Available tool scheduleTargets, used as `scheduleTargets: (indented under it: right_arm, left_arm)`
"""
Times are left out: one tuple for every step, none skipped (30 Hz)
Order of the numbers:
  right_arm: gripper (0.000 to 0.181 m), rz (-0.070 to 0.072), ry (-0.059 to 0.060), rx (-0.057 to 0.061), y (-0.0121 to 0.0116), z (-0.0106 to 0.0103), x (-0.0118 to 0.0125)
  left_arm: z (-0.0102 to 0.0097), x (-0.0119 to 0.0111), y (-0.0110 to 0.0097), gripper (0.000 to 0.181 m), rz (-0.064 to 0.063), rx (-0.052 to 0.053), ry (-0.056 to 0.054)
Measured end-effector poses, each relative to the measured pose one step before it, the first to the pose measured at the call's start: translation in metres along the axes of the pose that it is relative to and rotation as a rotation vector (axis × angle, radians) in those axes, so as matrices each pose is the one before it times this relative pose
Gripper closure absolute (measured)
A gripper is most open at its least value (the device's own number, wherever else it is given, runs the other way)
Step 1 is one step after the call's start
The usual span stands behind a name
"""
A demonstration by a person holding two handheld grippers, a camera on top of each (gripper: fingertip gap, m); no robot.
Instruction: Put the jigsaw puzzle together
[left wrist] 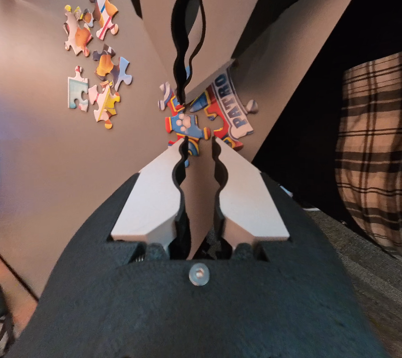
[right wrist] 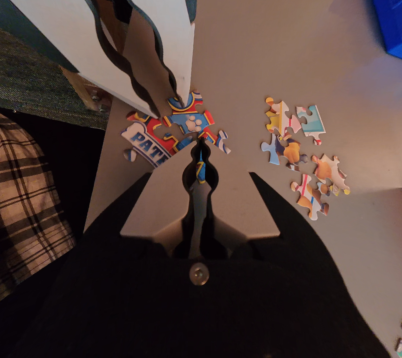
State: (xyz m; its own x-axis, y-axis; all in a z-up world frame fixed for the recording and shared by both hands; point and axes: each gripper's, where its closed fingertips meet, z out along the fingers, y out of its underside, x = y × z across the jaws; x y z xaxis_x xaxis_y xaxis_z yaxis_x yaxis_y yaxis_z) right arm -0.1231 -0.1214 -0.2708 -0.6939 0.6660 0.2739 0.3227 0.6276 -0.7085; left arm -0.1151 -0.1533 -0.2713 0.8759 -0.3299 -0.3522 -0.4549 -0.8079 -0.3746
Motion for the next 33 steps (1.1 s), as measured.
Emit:
scheduleTargets:
  right_arm:
    - [0.181,0.0006,-0.0002,-0.0007,0.00009,0.00013,0.00034]
    - [0.181,-0.004,0.0028,-0.0017,0.00015,0.00009,0.00058]
    - [0.181,-0.0019,0.0003,-0.0003,0.00001,0.00015,0.00015]
    - [0.181,0.0032,-0.0019,0.0006,-0.00003,0.00007,0.00009]
    - [0.181,0.0027,-0.0021,0.002,0.0,-0.0001,0.00001]
    - [0.181,0.0007,-0.0007,0.003,-0.00004,-0.00001,-0.00004]
    - [0.181,0.0007,0.0003,0.0027,-0.00005,0.0,0.00003]
    - [0.181,-0.0009,0.0028,0.0009,0.00002,-0.00009,0.00009]
    - [0.181,-0.0042,0.0066,-0.002,0.00022,-0.00046,0.00033]
    - [0.181,-0.007,0.0069,-0.0041,0.00051,-0.00079,0.00016]
    - [0.181,-0.0068,0.0019,-0.0003,0.0,-0.00136,-0.00062]
    - [0.181,-0.0019,0.0002,0.0037,-0.00067,-0.00176,-0.00089]
    - [0.181,0.0001,-0.0009,0.0038,-0.00066,-0.0024,-0.00114]
    - [0.179,0.0001,-0.0004,0.0009,-0.00024,-0.00323,-0.00103]
    - [0.178,-0.0033,-0.0038,0.0046,-0.00089,-0.0043,-0.00209]
    - [0.179,-0.0027,-0.0135,0.0092,-0.00152,-0.0044,-0.00396]
    - [0.179,0.0016,-0.0235,-0.0004,-0.00015,-0.0034,-0.00566]
    - [0.179,-0.0015,-0.022,-0.0112,0.00184,-0.00189,-0.00583]
    - [0.179,-0.0045,-0.0035,-0.0139,0.00265,-0.00046,-0.00306]
    - [0.179,-0.0034,0.0039,-0.0136,0.00293,0.00073,-0.00168]
    - [0.18,-0.003,0.0057,-0.0123,0.00285,0.00169,-0.00117]
    - [0.181,-0.0036,0.0062,-0.002,0.00143,0.00168,-0.00099]
    - [0.181,0.0033,0.0052,0.0098,-0.00082,0.00051,-0.00036]
    - [0.181,0.0056,0.0001,0.0033,-0.00031,0.00009,-0.00032]
    - [0.181,0.0032,-0.0016,0.002,-0.00032,0.0001,-0.00028]
    - [0.181,0.0032,-0.0008,0.0025,-0.00022,0.00029,-0.00009]
    - [0.181,0.0019,0.0005,0.0016,-0.00039,0.00023,0.00018]
    - [0.181,-0.0009,0.0037,0.0004,-0.00042,0.00027,0.00063]
    - [0.181,-0.0003,0.0033,0.0003,-0.00023,0.00031,0.00071]
    - [0.181,0.0034,-0.002,0.0016,-0.00014,0.00053,-0.00001]
    - [0.181,0.0043,-0.0047,0.0029,-0.00024,0.00042,-0.00037]
    - [0.181,0.0022,-0.0008,0.002,-0.00018,0.00031,0.00005]
    - [0.181,0.0018,0.0014,-0.0003,-0.00002,0.00018,0.00042]
  left_arm:
    - [-0.00067,0.00158,-0.0024,0.16,-0.0123,0.0145,0.0208]
    - [-0.00055,0.00072,-0.00098,0.157,-0.0084,0.0085,0.0167]
    - [-0.00091,-0.00044,0.00034,0.155,-0.0083,0.004,0.0122]
    - [-0.00184,-0.00252,0.00038,0.154,-0.0162,0.0087,0.0064]
    - [-0.00222,-0.00255,-0.00003,0.152,-0.0224,0.0163,0.0131]
    - [-0.00222,-0.00281,-0.00039,0.151,-0.0261,0.0241,0.02]
    - [-0.00102,-0.0045,0.00099,0.151,-0.0342,0.019,0.0174]
    - [0.00038,-0.00241,0.00397,0.15,-0.0315,-0.0017,0.0291]
    - [0.00111,-0.00144,0.00508,0.147,-0.0168,-0.0137,0.0256]
    - [0.00145,-0.00152,0.00383,0.145,-0.0076,-0.0091,0.0158]
    - [0.00217,0.00082,0.0028,0.144,-0.0108,-0.0047,0.03]
    - [0.00223,0.0011,0.00154,0.143,-0.0173,0.0018,0.0322]
    - [0.00191,-0.00012,0.00008,0.143,-0.0187,0.0063,0.0186]
    - [0.00067,0.00059,-0.00176,0.144,-0.0097,0.0119,0.0098]
    - [0.00038,0.00099,-0.00051,0.146,0.002,0.0012,-0.0007]
    - [0.00016,0.00206,-0.0009,0.149,-0.0061,-0.0008,0.0025]
    - [0.00061,0.00302,-0.00159,0.152,-0.0077,0.0045,0.0085]
    - [0.00086,0.00179,-0.0014,0.158,-0.0062,0.0061,0.0]
    - [0.00065,0.00074,-0.0012,0.164,-0.0111,0.0047,-0.0057]
    - [0.00063,0.00332,-0.00099,0.168,-0.01,0.0053,0.009]
    - [0.00063,0.00468,-0.00078,0.175,-0.0102,0.0062,0.016]
    - [0.0005,0.00143,-0.00075,0.176,-0.0161,0.0071,-0.0033]
    - [-0.00001,0.00129,0.00024,0.176,-0.012,0.0023,-0.0043]
    - [-0.00041,0.00459,0.00086,0.177,-0.0042,-0.0007,0.0148]
    - [-0.0004,0.00288,0.00089,0.177,-0.0058,-0.002,0.0056]
    - [-0.00056,0.00093,0.00124,0.177,0.0012,-0.0045,-0.0047]
    - [-0.00113,0.00188,0.00182,0.177,-0.0019,-0.0104,0.0057]
    - [-0.0018,-0.00009,0.0003,0.177,0.0019,-0.0052,-0.0054]
    - [-0.0028,-0.0027,-0.003,0.177,0.0109,0.015,-0.0247]
    - [-0.00225,-0.00108,-0.00358,0.176,0.0122,0.0156,-0.0115]
    - [-0.0007,-0.00008,-0.00312,0.173,0.0139,0.011,-0.0019]
    - [0.00044,-0.00308,-0.00224,0.172,0.0148,0.0062,-0.0187]
    - [0.00157,-0.0046,0.00096,0.169,0.0136,-0.013,-0.0271]
